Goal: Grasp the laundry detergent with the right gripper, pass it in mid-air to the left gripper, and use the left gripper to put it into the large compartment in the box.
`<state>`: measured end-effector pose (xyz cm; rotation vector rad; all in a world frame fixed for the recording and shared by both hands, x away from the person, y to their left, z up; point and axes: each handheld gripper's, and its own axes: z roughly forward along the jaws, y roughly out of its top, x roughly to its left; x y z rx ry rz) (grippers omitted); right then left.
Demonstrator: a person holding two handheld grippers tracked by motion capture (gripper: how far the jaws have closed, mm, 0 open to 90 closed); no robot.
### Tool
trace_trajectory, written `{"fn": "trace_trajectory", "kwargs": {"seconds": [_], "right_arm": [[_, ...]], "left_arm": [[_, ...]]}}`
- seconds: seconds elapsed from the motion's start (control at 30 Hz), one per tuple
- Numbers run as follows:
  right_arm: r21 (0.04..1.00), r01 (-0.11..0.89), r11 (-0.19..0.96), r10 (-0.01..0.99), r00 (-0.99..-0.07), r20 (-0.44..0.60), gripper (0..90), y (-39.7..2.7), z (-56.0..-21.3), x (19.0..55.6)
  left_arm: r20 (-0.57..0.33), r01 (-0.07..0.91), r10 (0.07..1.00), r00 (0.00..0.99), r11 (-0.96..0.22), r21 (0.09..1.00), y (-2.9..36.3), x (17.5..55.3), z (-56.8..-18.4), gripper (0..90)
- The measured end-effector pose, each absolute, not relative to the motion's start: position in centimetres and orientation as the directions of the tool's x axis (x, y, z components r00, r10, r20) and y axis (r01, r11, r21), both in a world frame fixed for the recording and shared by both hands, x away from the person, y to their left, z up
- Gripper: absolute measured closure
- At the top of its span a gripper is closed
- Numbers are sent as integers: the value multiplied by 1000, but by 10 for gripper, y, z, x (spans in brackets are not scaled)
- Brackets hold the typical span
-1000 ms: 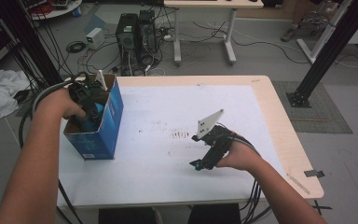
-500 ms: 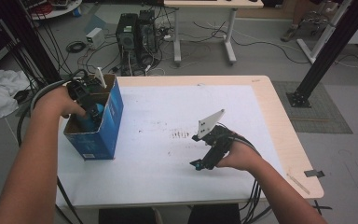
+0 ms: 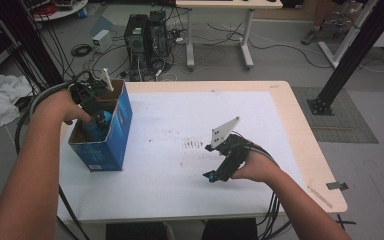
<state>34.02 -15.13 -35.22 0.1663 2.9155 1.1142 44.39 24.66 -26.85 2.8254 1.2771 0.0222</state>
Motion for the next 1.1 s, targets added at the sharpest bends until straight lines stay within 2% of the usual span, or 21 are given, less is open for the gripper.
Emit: {"fn": "trace_trajectory", "kwargs": {"seconds": [0.73, 1.1], "right_arm": [[661, 86, 745, 100, -995, 16, 101, -151, -345, 338], [656, 84, 750, 107, -994, 5, 101, -152, -334, 339]], "left_arm": [[25, 735, 738, 674, -674, 82, 254, 432, -237, 215], [53, 714, 722, 690, -691, 113, 246, 416, -198, 164]]}}
